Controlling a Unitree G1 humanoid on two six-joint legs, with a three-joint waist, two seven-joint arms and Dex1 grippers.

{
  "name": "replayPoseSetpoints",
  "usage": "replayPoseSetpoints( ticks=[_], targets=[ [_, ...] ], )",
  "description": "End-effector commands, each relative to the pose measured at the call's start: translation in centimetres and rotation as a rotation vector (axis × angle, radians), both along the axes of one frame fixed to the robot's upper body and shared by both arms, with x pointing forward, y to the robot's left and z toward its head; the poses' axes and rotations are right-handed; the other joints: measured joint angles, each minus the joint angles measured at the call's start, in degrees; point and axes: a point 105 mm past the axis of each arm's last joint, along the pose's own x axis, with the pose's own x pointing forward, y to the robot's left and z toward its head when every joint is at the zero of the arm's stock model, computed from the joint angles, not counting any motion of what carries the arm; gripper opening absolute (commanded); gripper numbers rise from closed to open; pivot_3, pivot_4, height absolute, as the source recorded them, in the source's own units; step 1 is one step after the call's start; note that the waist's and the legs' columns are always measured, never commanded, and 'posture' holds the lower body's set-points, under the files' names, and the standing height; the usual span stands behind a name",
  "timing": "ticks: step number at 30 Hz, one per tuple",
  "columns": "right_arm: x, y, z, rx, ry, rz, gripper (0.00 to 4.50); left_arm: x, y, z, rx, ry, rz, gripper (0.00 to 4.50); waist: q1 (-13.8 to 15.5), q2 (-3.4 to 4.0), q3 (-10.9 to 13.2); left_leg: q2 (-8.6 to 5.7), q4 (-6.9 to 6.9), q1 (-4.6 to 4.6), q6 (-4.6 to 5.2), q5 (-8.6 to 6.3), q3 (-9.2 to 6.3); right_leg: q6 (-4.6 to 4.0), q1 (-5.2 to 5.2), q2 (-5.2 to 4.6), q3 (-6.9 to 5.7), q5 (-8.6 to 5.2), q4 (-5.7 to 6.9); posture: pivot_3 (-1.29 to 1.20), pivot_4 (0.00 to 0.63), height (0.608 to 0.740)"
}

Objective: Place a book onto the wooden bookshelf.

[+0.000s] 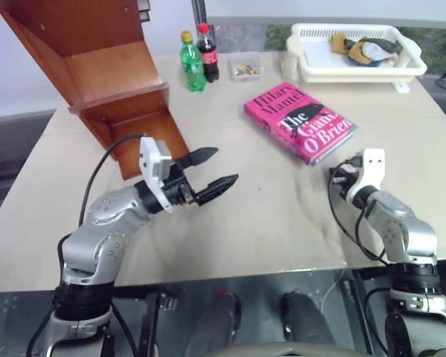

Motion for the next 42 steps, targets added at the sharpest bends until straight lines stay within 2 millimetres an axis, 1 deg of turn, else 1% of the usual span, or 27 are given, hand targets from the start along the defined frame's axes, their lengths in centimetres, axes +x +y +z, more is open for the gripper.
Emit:
replayPoseSetpoints(
  ticks=[1, 3, 5, 9, 12, 14, 17, 21, 22, 24, 26, 28, 31, 32, 33, 38, 42],
  targets=[
    [2.0, 0.5, 1.6, 0.049, -0.090, -0.017, 0.00, 1.2, 0.5, 0.5, 0.053, -0.069, 0.129, 4.50, -0.2, 0.00, 0.0, 0.02, 0.00, 0.02, 0.00, 0.00, 0.03, -0.01, 0.00, 0.03, 0.02, 0.01, 0.02, 0.00, 0.150, 0.740],
    [2.7, 1.1, 1.6, 0.059, -0.101, -0.006, 0.00, 1.6, 0.8, 0.5, 0.070, -0.074, 0.177, 4.50, -0.3, 0.00, 0.0, 0.06, 0.00, 0.04, 0.00, 0.00, 0.04, -0.04, 0.00, 0.09, 0.04, 0.03, 0.03, 0.00, 0.150, 0.740],
    [3.1, 1.7, 1.5, 0.071, -0.109, 0.013, 0.00, 1.7, 0.8, 0.4, 0.077, -0.077, 0.188, 4.50, -0.3, 0.00, 0.0, 0.06, -0.01, 0.04, -0.01, 0.00, 0.01, -0.04, 0.00, 0.09, 0.02, 0.02, 0.03, 0.00, 0.150, 0.740],
    [3.3, 4.3, 1.5, 0.112, -0.123, 0.112, 0.00, 1.9, 1.4, 0.2, 0.108, -0.062, 0.229, 4.50, -0.6, 0.00, 0.0, 0.03, 0.00, 0.00, 0.00, 0.00, 0.04, -0.04, -0.02, 0.05, 0.06, 0.03, -0.02, 0.00, 0.150, 0.740],
    [2.5, 6.0, 1.7, 0.137, -0.132, 0.202, 0.00, 2.2, 1.8, 0.2, 0.110, -0.035, 0.250, 4.50, -1.1, 0.01, 0.0, 0.06, 0.00, 0.00, 0.00, 0.00, 0.02, -0.04, -0.03, 0.07, 0.05, 0.03, 0.01, 0.00, 0.150, 0.740],
    [1.8, 6.4, 1.9, 0.143, -0.142, 0.232, 0.00, 2.3, 1.9, 0.2, 0.107, -0.025, 0.256, 4.50, -1.2, 0.01, 0.0, 0.08, -0.01, 0.00, -0.01, 0.00, 0.00, -0.04, -0.06, 0.10, 0.05, 0.03, 0.04, 0.00, 0.150, 0.740],
    [0.9, 6.3, 2.1, 0.127, -0.150, 0.239, 0.00, 2.4, 1.8, 0.1, 0.092, 0.011, 0.253, 4.50, -1.1, 0.01, 0.0, 0.06, -0.01, 0.00, -0.01, 0.00, -0.01, -0.04, -0.06, 0.08, 0.05, 0.03, 0.04, 0.00, 0.150, 0.740],
    [-1.2, 6.1, 2.4, 0.036, -0.180, 0.290, 0.00, 3.0, 1.7, -0.5, 0.062, 0.114, 0.257, 4.50, -0.8, 0.01, 0.0, 0.04, 0.00, -0.02, 0.00, -0.01, -0.04, -0.04, -0.06, 0.06, 0.02, 0.02, 0.03, 0.00, 0.150, 0.740],
    [-2.2, 5.9, 3.1, 0.023, -0.206, 0.310, 0.26, 3.3, 1.6, -0.5, 0.004, 0.178, 0.234, 4.50, -0.8, 0.01, 0.0, 0.04, 0.00, -0.02, 0.00, -0.01, -0.03, -0.04, -0.06, 0.06, 0.03, 0.02, 0.03, 0.00, 0.150, 0.740],
    [-4.0, 5.8, 4.2, -0.015, -0.245, 0.341, 0.82, 4.0, 1.3, -0.4, -0.080, 0.247, 0.215, 4.50, 0.0, 0.02, 0.0, 0.03, 0.02, -0.05, 0.00, -0.01, -0.09, -0.03, -0.07, 0.06, -0.03, 0.02, 0.05, 0.00, 0.150, 0.740],
    [-6.3, 6.1, 5.1, -0.114, -0.291, 0.403, 1.67, 5.1, 1.2, -0.8, -0.161, 0.343, 0.232, 4.50, 0.4, 0.00, 0.0, 0.04, 0.05, -0.07, 0.00, -0.01, -0.14, -0.03, -0.06, 0.07, -0.07, 0.02, 0.04, 0.00, 0.150, 0.740],
    [-8.6, 6.4, 6.7, -0.169, -0.349, 0.442, 2.68, 6.5, 0.5, -1.3, -0.263, 0.452, 0.234, 4.50, 0.1, -0.05, -0.1, 0.03, 0.08, -0.07, 0.00, -0.01, -0.13, -0.02, -0.05, 0.08, -0.08, 0.02, 0.04, 0.00, 0.150, 0.740],
    [-11.3, 6.4, 8.2, -0.279, -0.397, 0.467, 3.69, 8.6, -1.0, -1.9, -0.382, 0.567, 0.227, 4.50, 0.5, -0.07, -0.1, 0.00, 0.17, -0.08, 0.00, -0.01, -0.17, -0.01, -0.02, 0.05, -0.12, 0.02, 0.10, 0.00, 0.150, 0.740],
    [-11.9, 6.3, 8.6, -0.300, -0.404, 0.465, 4.16, 9.1, -1.5, -2.1, -0.409, 0.600, 0.225, 4.50, 0.7, -0.09, -0.1, 0.01, 0.19, -0.08, -0.01, -0.01, -0.21, -0.01, 0.02, 0.05, -0.17, 0.02, 0.09, 0.00, 0.150, 0.740],
    [-12.5, 6.2, 8.9, -0.330, -0.413, 0.458, 4.46, 9.8, -2.2, -2.4, -0.425, 0.624, 0.219, 4.50, 0.8, -0.17, -0.1, -0.03, 0.21, -0.09, 0.00, -0.01, -0.24, 0.00, 0.05, 0.02, -0.21, 0.02, 0.09, 0.00, 0.150, 0.740],
    [-14.7, 6.1, 10.0, -0.393, -0.440, 0.424, 4.46, 12.6, -5.6, -3.1, -0.506, 0.714, 0.204, 4.50, 1.2, -0.24, -0.1, -0.10, 0.23, -0.09, -0.01, 0.00, -0.27, 0.01, 0.09, -0.03, -0.26, 0.03, 0.08, 0.00, 0.150, 0.740],
    [-15.5, 5.6, 10.1, -0.431, -0.447, 0.397, 4.46, 13.9, -8.8, -2.7, -0.545, 0.752, 0.148, 4.50, 1.6, -0.27, -0.1, -0.15, 0.23, -0.12, 0.00, 0.00, -0.26, 0.02, 0.09, -0.07, -0.26, 0.02, 0.06, 0.00, 0.150, 0.740]
  ],
)
